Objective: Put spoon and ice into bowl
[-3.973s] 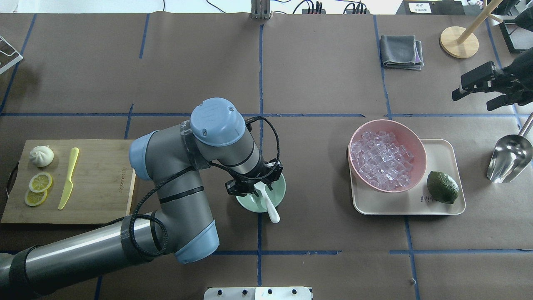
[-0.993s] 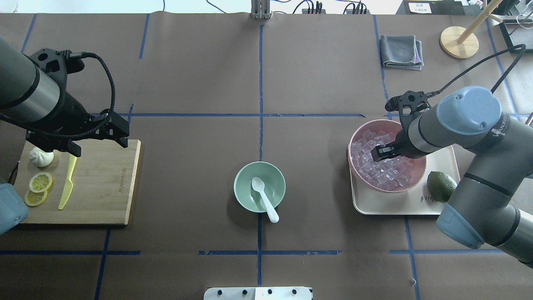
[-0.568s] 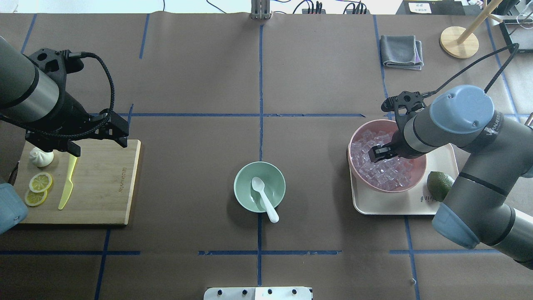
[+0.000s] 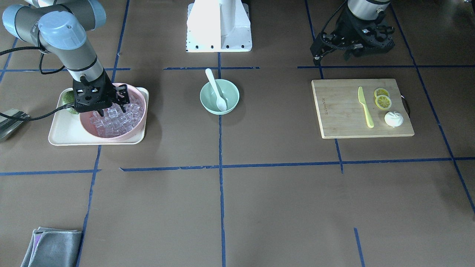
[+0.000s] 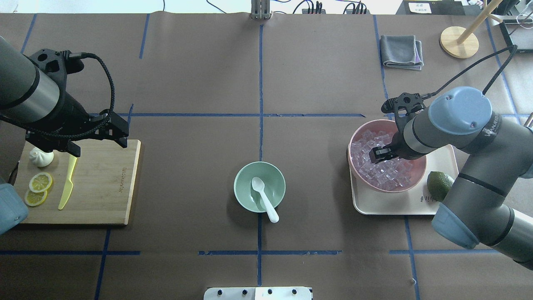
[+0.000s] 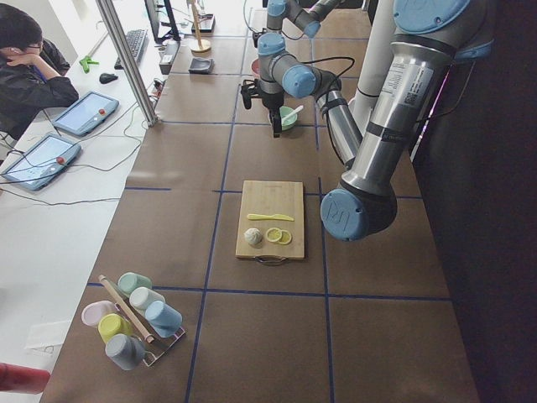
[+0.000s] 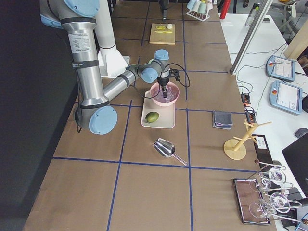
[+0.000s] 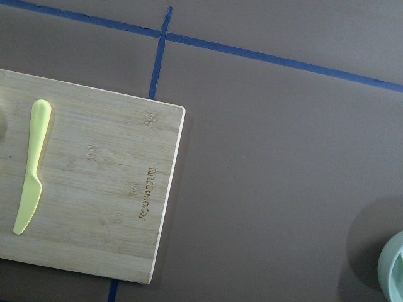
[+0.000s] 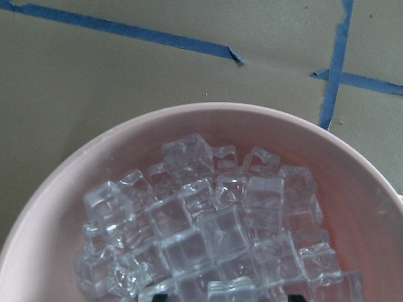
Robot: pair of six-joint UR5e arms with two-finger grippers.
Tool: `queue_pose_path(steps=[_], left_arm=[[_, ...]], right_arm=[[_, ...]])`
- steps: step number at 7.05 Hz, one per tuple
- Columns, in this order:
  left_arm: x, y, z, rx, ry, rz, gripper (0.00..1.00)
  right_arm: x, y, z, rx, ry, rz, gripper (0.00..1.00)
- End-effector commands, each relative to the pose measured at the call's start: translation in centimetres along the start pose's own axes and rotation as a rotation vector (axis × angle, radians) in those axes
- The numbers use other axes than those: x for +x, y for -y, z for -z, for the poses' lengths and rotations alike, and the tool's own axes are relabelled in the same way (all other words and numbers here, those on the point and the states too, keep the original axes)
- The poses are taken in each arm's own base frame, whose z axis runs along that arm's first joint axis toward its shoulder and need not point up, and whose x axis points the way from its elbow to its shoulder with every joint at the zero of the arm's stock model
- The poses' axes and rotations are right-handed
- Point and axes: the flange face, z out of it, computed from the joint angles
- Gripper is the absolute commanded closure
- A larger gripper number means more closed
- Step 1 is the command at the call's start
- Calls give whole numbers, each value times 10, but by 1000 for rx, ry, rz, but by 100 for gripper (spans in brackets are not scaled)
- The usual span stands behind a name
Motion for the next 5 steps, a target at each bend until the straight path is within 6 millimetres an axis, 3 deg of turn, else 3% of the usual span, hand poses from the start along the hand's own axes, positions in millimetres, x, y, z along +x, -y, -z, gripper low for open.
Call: queue_pose_path(steps=[1,2,3,4,5], left_arm=[[0,0,0,1,0,1,0],[0,0,0,0,1,0,0],[-1,2,-1,2,4,3,0],[-1,1,0,3,2,1,0],[0,1,1,3,0,0,0]], right_arm=[[1,1,3,3,2,-3,63],[2,1,4,6,2,-4,92],[3,2,5,9,0,-6,100],[6,4,9,14,3,-10,100],[6,6,35,18,10,-27,100]])
